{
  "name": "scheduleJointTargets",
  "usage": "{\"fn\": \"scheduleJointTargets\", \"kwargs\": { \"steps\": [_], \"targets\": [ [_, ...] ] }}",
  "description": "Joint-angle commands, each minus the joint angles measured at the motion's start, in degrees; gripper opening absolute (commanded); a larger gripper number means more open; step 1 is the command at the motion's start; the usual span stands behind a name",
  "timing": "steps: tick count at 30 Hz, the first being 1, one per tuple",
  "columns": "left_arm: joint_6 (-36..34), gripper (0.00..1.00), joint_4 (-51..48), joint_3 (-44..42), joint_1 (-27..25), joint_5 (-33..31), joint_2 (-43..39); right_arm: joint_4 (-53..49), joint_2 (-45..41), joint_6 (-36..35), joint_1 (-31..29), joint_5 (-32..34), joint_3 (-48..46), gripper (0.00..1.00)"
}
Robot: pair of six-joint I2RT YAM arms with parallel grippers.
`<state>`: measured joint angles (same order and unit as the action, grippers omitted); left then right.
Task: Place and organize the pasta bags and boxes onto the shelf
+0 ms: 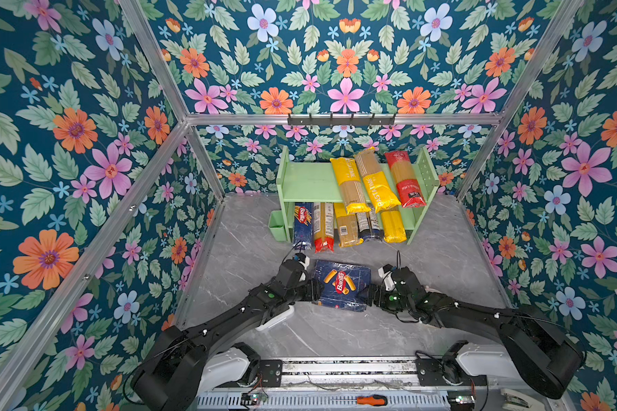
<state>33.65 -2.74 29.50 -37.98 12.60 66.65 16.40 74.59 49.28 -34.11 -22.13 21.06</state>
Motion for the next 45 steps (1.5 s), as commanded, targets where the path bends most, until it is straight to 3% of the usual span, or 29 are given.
{"fn": "scheduleJointTargets", "kwargs": {
  "steps": [1, 8, 14, 21, 39, 43, 45],
  "targets": [
    [-1.56, 0.62, 0.14, 0.78, 0.01, -0.11, 1.29, -0.77, 1.39, -0.53, 1.56, -0.77, -0.74, 0.99],
    [-1.61, 0.56, 2.62, 0.51, 0.01, 1.32, 4.76, -1.25, 5.07, -1.72, 1.54, -1.43, 1.60, 0.99],
    [-1.33, 0.52, 5.77, -0.05, 0.01, 3.33, 7.83, 8.60, 14.27, 1.03, 0.97, -6.09, 1.15, 0.99],
    [-1.92, 0.50, 7.79, 0.14, 0.01, 5.13, 10.50, 14.24, 22.06, 2.31, -2.81, -6.22, 3.73, 0.99],
    [-2.43, 0.52, 12.22, -0.23, -1.30, 10.93, 10.77, 20.49, 26.29, 4.03, -6.08, -9.50, 6.21, 0.97],
    [-3.14, 0.57, 9.69, -0.14, -1.31, 9.53, 8.58, 18.73, 23.10, 3.53, -6.07, -8.95, 5.38, 0.93],
    [-3.37, 0.60, 8.64, -0.22, -1.31, 8.71, 7.66, 17.34, 20.94, 3.16, -6.13, -8.43, 4.67, 0.84]
  ]
}}
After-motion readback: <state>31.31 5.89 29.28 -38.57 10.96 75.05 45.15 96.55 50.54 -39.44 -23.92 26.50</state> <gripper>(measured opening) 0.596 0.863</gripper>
